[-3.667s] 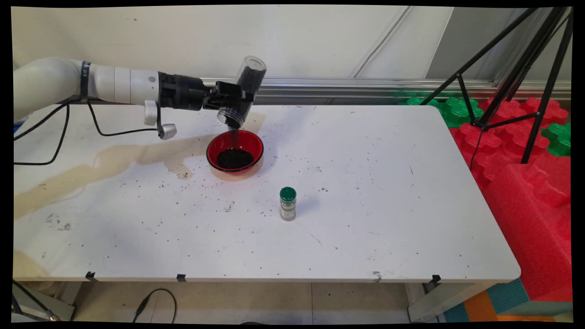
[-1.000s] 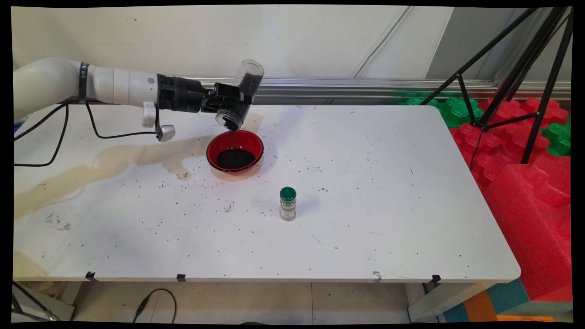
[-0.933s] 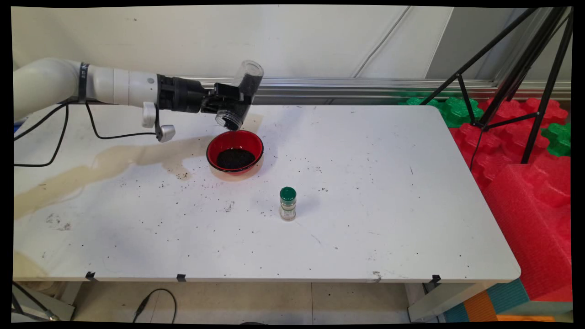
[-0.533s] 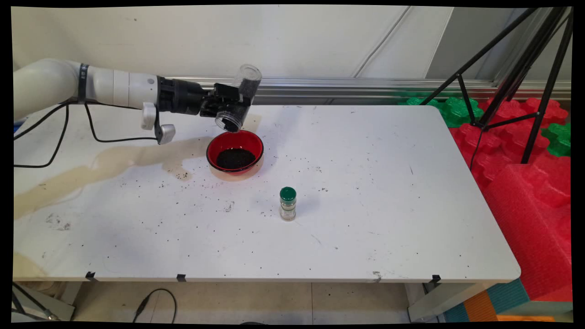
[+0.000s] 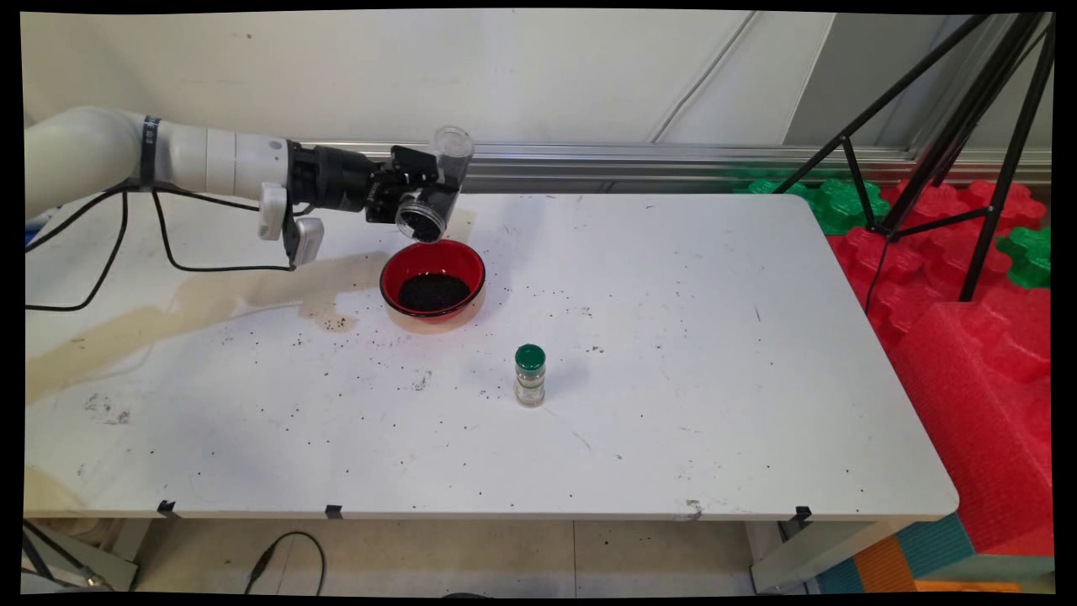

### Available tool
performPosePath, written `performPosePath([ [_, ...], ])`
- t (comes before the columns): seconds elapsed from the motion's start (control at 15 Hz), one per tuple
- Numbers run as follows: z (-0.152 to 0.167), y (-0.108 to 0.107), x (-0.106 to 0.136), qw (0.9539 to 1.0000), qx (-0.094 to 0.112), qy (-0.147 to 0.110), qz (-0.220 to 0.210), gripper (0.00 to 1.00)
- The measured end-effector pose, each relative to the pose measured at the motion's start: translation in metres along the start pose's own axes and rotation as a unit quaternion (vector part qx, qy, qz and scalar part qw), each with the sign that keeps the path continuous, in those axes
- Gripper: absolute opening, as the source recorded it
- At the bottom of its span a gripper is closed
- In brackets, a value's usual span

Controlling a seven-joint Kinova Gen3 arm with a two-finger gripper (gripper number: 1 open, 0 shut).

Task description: Pour the black seasoning powder in the red bowl

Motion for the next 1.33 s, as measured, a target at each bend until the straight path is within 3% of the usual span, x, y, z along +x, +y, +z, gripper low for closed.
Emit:
performPosePath([
  [0.33, -0.003, -0.003, -0.004, 0.9958, 0.003, -0.005, -0.091, 0.0],
  [0.73, -0.007, -0.008, -0.006, 0.9809, 0.008, -0.006, -0.194, 0.0],
  [1.07, -0.01, -0.012, -0.009, 0.9608, 0.01, -0.005, -0.277, 0.0],
  [1.33, -0.013, -0.016, -0.012, 0.9353, 0.01, 0.0, -0.354, 0.0],
])
